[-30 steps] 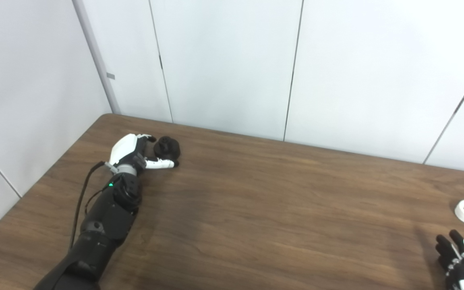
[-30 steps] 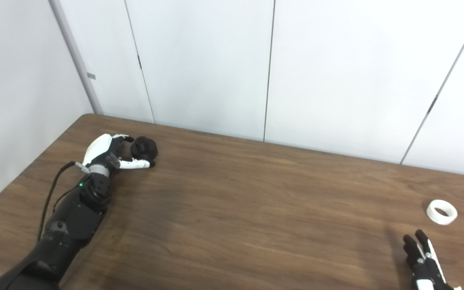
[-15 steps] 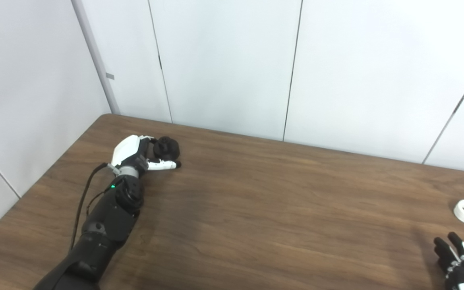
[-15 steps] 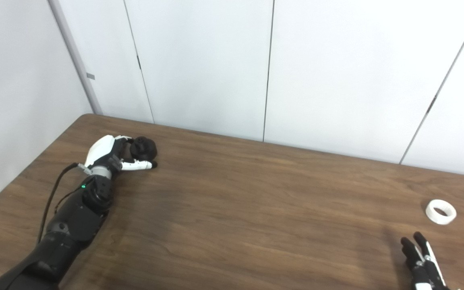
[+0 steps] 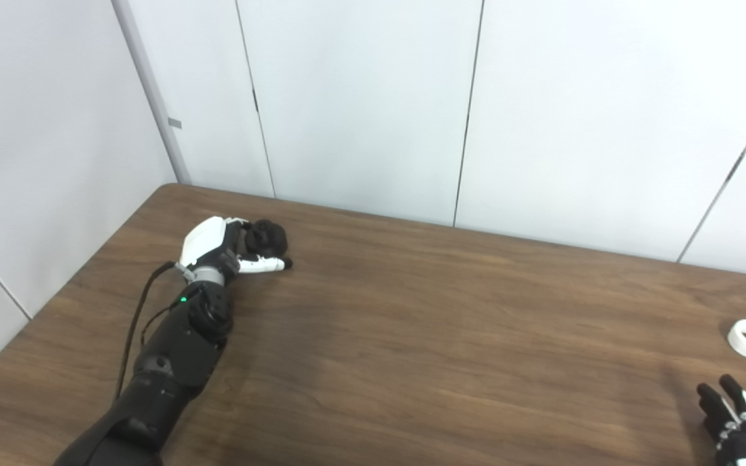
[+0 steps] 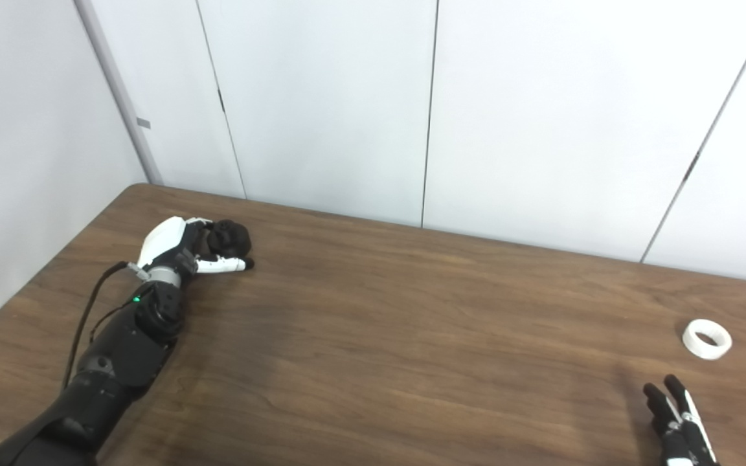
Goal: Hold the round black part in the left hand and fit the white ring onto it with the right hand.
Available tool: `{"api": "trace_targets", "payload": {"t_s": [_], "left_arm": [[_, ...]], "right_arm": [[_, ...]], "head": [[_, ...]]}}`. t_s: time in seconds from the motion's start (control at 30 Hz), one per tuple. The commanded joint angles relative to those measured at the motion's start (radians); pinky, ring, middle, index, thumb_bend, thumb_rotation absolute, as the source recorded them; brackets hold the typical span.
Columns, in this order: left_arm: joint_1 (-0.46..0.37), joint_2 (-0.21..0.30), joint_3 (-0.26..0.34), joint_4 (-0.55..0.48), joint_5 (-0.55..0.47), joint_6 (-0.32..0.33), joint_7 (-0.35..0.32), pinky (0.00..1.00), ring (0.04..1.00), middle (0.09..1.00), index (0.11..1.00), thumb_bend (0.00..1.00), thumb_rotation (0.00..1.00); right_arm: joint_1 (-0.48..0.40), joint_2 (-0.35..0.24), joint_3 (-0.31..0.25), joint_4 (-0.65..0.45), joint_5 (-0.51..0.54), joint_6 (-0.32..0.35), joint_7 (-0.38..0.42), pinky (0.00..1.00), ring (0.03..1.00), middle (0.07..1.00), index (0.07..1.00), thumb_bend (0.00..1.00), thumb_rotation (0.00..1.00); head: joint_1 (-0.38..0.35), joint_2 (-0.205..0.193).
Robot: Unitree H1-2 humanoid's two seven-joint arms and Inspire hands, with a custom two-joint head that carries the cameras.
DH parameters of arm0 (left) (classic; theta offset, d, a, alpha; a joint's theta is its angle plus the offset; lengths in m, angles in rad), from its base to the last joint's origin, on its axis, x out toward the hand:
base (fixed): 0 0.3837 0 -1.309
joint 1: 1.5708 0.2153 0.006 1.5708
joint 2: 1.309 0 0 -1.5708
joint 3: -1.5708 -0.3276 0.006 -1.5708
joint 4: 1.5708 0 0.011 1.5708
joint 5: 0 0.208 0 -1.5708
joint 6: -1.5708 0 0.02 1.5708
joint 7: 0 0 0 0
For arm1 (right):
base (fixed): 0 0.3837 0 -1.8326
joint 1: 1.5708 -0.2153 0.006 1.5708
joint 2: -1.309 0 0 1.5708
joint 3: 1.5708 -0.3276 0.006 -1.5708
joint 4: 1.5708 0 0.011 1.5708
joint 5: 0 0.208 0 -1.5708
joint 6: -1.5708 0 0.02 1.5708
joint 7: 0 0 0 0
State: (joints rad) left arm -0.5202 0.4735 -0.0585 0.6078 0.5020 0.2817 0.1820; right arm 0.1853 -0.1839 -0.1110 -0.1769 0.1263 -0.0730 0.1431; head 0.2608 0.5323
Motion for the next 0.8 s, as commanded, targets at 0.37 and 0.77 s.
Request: {"api": "trace_targets", "payload": {"t_s": [0.37, 0.77], "left_arm": [[-0.064, 0.024, 0.023, 0.024, -0.012, -0.048, 0.069, 1.0, 0.96, 0.887, 0.671, 0.88, 0.24], [-0.06, 0.014, 0.01, 0.02, 0.005, -0.085, 0.162, 1.0, 0.855, 0.739, 0.485, 0.52, 0.04]], "right_arm": [[0.036, -0.003, 0.0, 0.016, 0.006, -0.003, 0.002, 1.0, 0.96, 0.922, 0.961, 0.58, 0.86], [0.038, -0.009, -0.004, 0.02, 0.019, -0.004, 0.006, 1.0, 0.967, 0.927, 0.967, 0.59, 0.87]], "head": [[0.003, 0.002], [0.011, -0.004]]}}
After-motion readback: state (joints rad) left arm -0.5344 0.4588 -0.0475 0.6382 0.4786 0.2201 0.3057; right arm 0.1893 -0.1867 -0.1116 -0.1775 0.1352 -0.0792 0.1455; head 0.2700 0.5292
